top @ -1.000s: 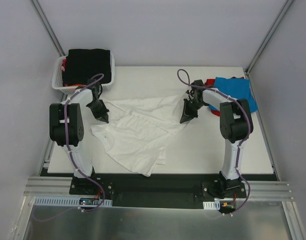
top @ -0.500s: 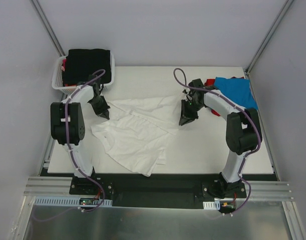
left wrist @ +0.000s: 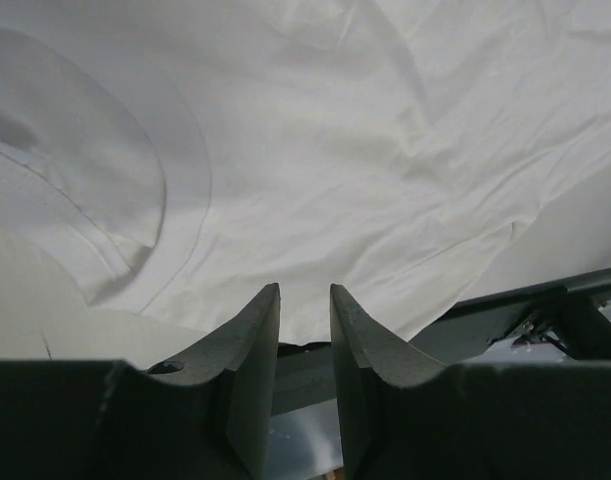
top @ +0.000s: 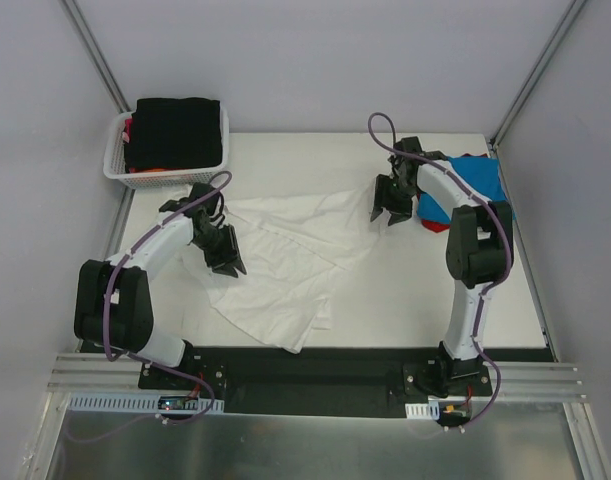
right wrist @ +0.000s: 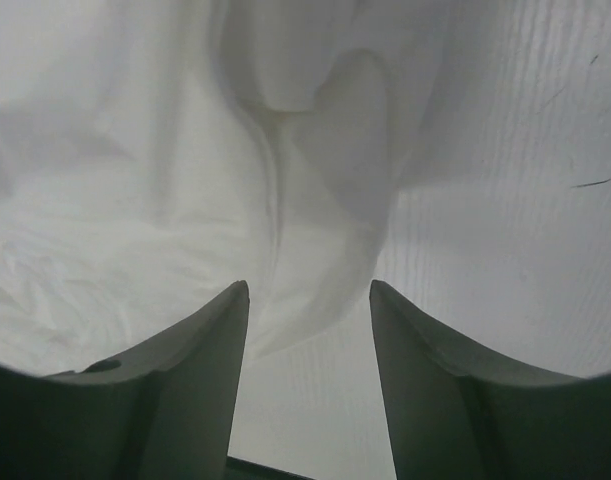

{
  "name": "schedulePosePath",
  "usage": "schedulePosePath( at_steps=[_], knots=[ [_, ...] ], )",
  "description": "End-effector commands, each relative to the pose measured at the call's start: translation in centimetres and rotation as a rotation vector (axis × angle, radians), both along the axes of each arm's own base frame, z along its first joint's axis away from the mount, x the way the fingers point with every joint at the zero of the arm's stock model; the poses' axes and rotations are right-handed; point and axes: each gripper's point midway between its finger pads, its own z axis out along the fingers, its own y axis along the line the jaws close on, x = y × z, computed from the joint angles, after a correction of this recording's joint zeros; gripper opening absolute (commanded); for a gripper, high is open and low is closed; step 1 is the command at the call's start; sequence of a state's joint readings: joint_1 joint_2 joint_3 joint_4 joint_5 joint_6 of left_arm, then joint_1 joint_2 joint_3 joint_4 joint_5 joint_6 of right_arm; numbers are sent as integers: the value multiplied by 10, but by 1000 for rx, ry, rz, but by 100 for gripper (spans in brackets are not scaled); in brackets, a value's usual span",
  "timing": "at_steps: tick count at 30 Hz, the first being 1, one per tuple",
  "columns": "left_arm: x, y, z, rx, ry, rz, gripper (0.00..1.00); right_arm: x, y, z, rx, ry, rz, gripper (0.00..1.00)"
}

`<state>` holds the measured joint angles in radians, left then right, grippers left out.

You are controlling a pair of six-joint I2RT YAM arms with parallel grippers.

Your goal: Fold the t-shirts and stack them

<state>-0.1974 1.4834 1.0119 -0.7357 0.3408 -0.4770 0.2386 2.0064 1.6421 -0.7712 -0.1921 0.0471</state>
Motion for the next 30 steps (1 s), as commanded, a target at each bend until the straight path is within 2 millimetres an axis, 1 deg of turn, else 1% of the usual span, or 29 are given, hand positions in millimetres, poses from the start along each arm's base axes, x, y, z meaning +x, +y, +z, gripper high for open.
schedulePosePath(
  at_steps=[1, 3, 5, 7, 8, 10, 11, 12, 13, 14, 15, 16, 17, 18, 19, 20, 21, 22, 23, 24, 25, 26, 27, 28, 29, 30],
  knots=[
    [-11, -16, 6, -101, -4, -53, 27, 9, -7, -15, -41, 24, 1, 55],
    [-16, -20, 2, -129, 21, -73, 26, 14, -10, -22, -30, 33, -17, 55],
    [-21, -22, -3, -127, 39, -81, 25, 20, -10, -22, -11, 24, -24, 55],
    [-22, -22, -7, -122, 47, -82, 23, 22, -9, -27, -9, 32, -22, 53],
    [-22, -22, -8, -119, 49, -83, 22, 23, -8, -27, -5, 33, -22, 43],
    [-20, -21, -10, -107, 47, -78, 21, 20, -2, -28, 33, 43, -16, 1],
    [-20, -21, -10, -104, 47, -78, 21, 20, 1, -27, 45, 36, -16, 1],
    [-19, -21, -11, -99, 44, -83, 20, 11, 2, -33, 58, 59, -13, 1],
    [-16, -20, -10, -99, 39, -82, 20, 8, 2, -33, 59, 61, -18, 1],
    [-16, -20, -10, -95, 42, -81, 21, 4, 2, -28, 64, 50, -21, 1],
    [-15, -20, -12, -92, 47, -82, 20, -8, 1, -35, 61, 80, -24, 1],
    [-13, -20, -12, -91, 46, -83, 20, -15, 2, -35, 64, 87, -23, 1],
    [-12, -20, -16, -85, 57, -86, 20, -21, 3, -28, 72, 77, -20, 1],
    [-11, -20, -17, -84, 61, -85, 20, -28, 4, -26, 71, 77, -15, 1],
    [-7, -21, -16, -85, 54, -88, 19, -45, 6, -33, 63, 112, -3, 1],
    [-5, -21, -18, -79, 57, -89, 19, -51, 7, -23, 65, 94, 7, 1],
    [-4, -20, -19, -77, 61, -90, 19, -59, 8, -21, 62, 100, 15, 1],
    [0, -22, -17, -78, 51, -93, 19, -73, 10, -24, 52, 126, 29, 1],
    [2, -22, -19, -78, 56, -94, 19, -81, 12, -20, 51, 127, 36, 1],
    [4, -22, -19, -79, 54, -96, 19, -86, 13, -10, 56, 109, 42, 1],
    [8, -23, -17, -78, 46, -97, 19, -98, 15, -8, 48, 125, 57, 1],
    [9, -23, -18, -77, 47, -104, 19, -105, 16, -4, 49, 129, 63, 1],
    [11, -24, -18, -81, 44, -109, 19, -110, 18, 7, 57, 108, 70, 1],
    [15, -24, -17, -80, 36, -113, 19, -122, 21, 11, 51, 129, 89, 1],
    [15, -25, -19, -81, 40, -123, 19, -130, 21, 14, 47, 138, 97, 1],
    [18, -24, -19, -79, 37, -124, 19, -137, 23, 26, 56, 115, 108, 1]
  ],
)
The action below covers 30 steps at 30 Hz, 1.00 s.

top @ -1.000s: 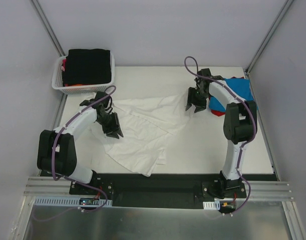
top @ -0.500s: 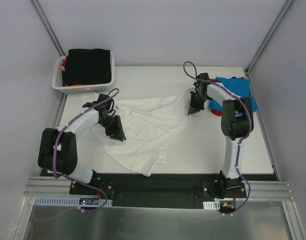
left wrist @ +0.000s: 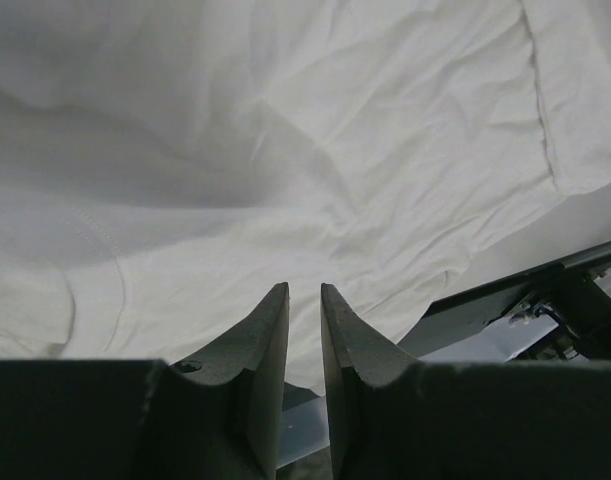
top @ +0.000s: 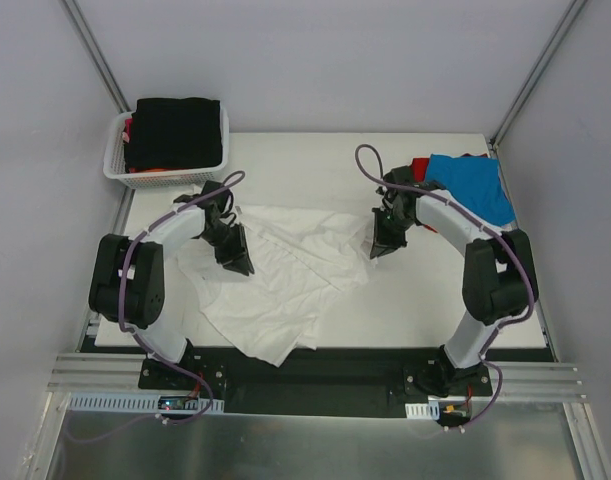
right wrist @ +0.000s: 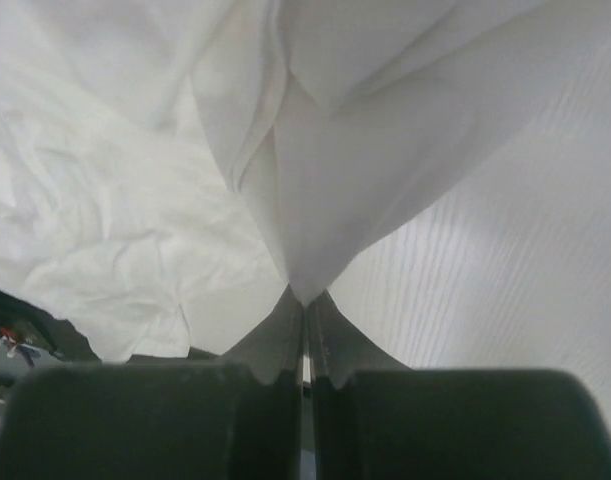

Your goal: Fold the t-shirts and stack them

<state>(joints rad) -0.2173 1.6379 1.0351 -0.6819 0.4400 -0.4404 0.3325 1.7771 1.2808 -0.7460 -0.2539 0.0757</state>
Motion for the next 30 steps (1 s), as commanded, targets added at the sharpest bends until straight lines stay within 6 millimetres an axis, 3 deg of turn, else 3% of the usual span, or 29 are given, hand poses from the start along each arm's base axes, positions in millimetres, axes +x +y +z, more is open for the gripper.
schedulePosePath(
  at_steps=[1, 7, 18, 19, 22, 25, 30],
  knots=[
    [14, -4, 6, -7, -50, -55, 19, -45, 7, 43, 17, 7, 45, 1],
    [21, -3, 5, 5, -64, -70, 19, -93, -1, 63, -11, 50, 84, 1],
    [19, -1, 10, 15, -80, -75, 20, -145, -28, 69, -97, 188, 123, 1],
    [19, 0, 11, 17, -79, -75, 20, -149, -29, 66, -106, 203, 124, 10],
    [20, 0, 14, 16, -85, -78, 20, -145, -28, 65, -100, 173, 128, 50],
    [22, -2, 16, 10, -84, -73, 20, -129, -19, 71, -69, 113, 125, 65],
    [23, -5, 21, -6, -81, -60, 20, -110, -3, 80, -9, 52, 141, 65]
  ],
)
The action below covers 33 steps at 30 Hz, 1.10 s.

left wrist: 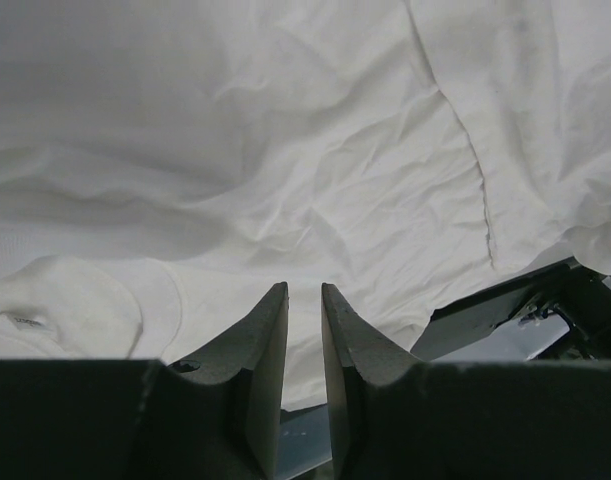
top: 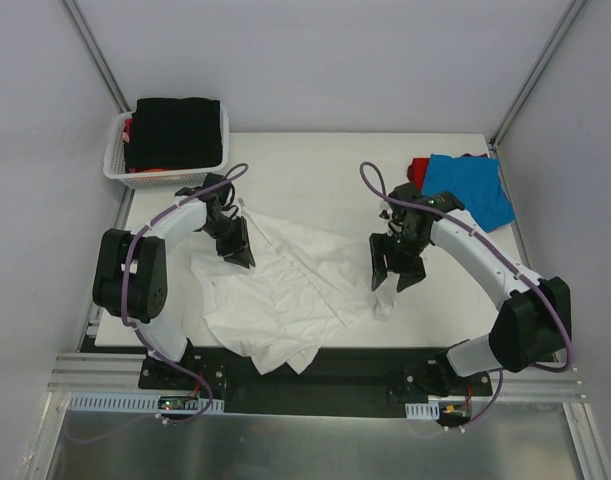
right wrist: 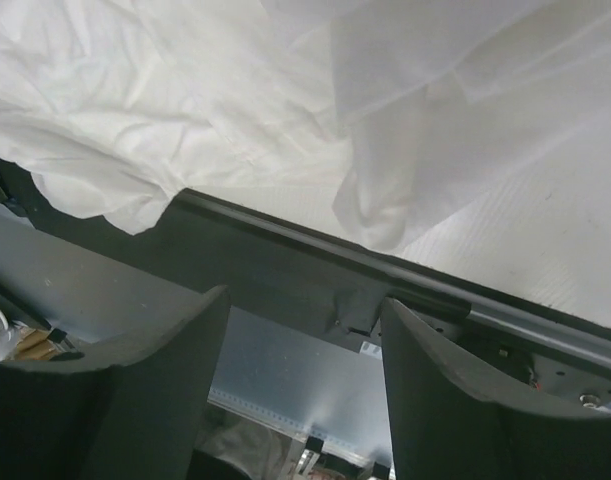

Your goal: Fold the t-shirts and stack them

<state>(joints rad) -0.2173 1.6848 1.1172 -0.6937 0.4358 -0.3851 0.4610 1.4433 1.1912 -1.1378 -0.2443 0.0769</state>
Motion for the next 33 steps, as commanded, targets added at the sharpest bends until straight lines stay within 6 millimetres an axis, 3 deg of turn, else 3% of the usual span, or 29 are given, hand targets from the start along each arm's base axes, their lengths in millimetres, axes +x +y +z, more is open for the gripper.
schedulePosePath(
  at_steps=[1, 8, 10, 15, 22, 33],
  knots=[
    [3, -3, 16, -6, -35, -8, 20, 14, 15, 11, 65, -63, 16, 65],
    [-3, 1, 20, 14, -45, 22, 20, 6, 45, -42, 144, -28, 51, 60],
    [-3, 2, 22, 17, -56, 27, 20, 6, 54, -49, 168, -45, 86, 60],
    [-7, 4, 24, 19, -59, 29, 20, 4, 68, -51, 185, -176, 166, 61],
    [-14, 9, 23, 37, -78, 15, 20, 2, 62, -74, 134, -296, 108, 62],
    [-14, 9, 25, 37, -61, -41, 21, -21, 72, -97, 86, -308, 104, 61]
  ],
)
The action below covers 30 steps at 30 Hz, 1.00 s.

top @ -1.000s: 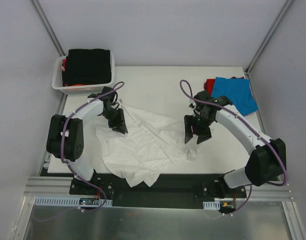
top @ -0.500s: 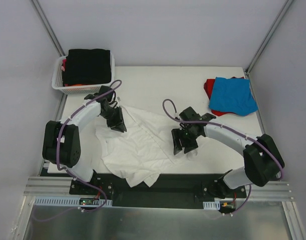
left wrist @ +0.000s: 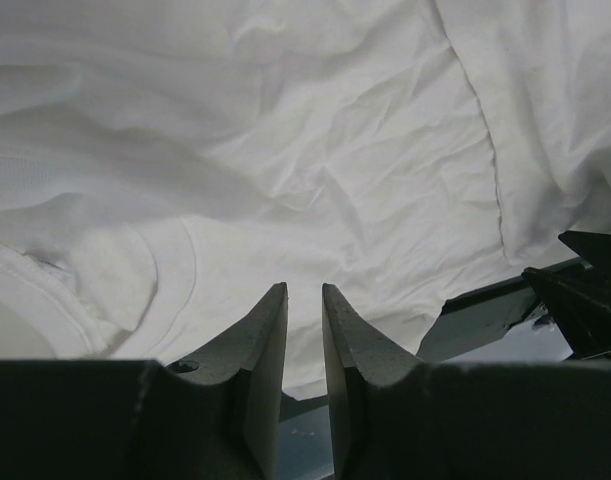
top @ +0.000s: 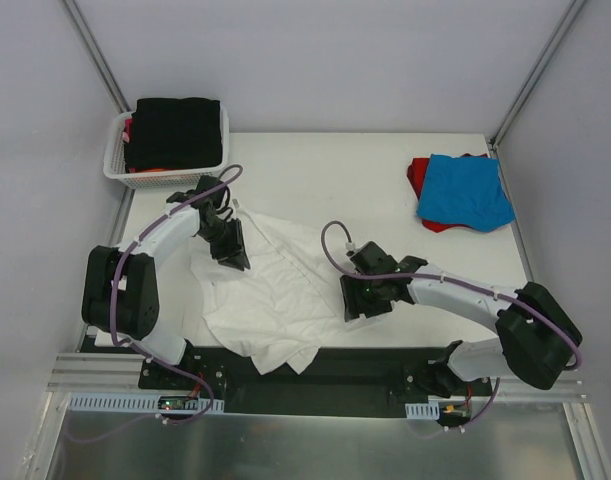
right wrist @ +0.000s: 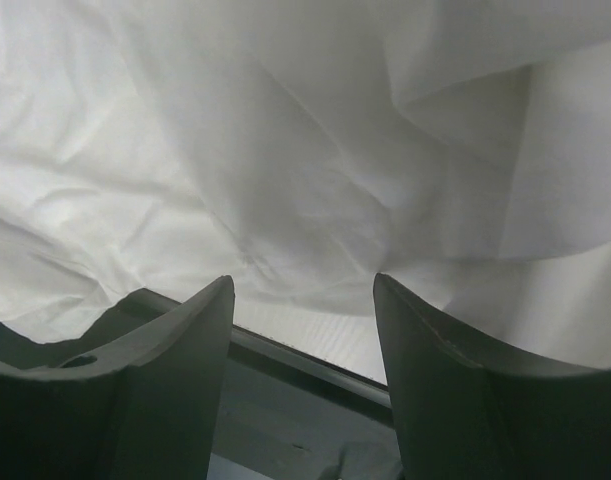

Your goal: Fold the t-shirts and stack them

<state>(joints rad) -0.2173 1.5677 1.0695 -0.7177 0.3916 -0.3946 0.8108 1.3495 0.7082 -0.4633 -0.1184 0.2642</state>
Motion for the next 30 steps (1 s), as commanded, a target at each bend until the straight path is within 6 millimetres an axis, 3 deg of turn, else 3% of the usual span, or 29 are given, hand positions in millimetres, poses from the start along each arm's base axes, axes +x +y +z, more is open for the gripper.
schedulePosePath(
  at_steps=[1, 8, 13, 16, 17, 22, 25, 26, 30],
  knots=[
    [0, -1, 10, 9, -11, -60, 21, 8, 12, 2, 6, -61, -35, 61],
    [4, 0, 12, 17, -11, -86, 21, -15, 6, -6, -38, -43, -28, 61],
    [2, 0, 9, 17, 0, -86, 21, -19, 4, -9, -52, -35, -31, 58],
    [0, 2, 10, 23, -4, -85, 21, -17, 8, -9, -59, -30, -24, 14],
    [0, 2, 10, 22, -6, -85, 21, -16, 9, -8, -63, -30, -20, 10],
    [-5, 4, 9, 27, -6, -86, 21, -7, 11, -10, -95, -55, -6, 17],
    [-5, 3, 10, 24, -7, -86, 21, -3, 16, -6, -102, -61, 12, 28],
    [-5, 3, 10, 24, -6, -85, 21, -3, 17, -6, -106, -58, 19, 36],
    [-5, 3, 12, 20, -14, -85, 21, 1, 23, -1, -102, -66, 30, 38]
  ],
)
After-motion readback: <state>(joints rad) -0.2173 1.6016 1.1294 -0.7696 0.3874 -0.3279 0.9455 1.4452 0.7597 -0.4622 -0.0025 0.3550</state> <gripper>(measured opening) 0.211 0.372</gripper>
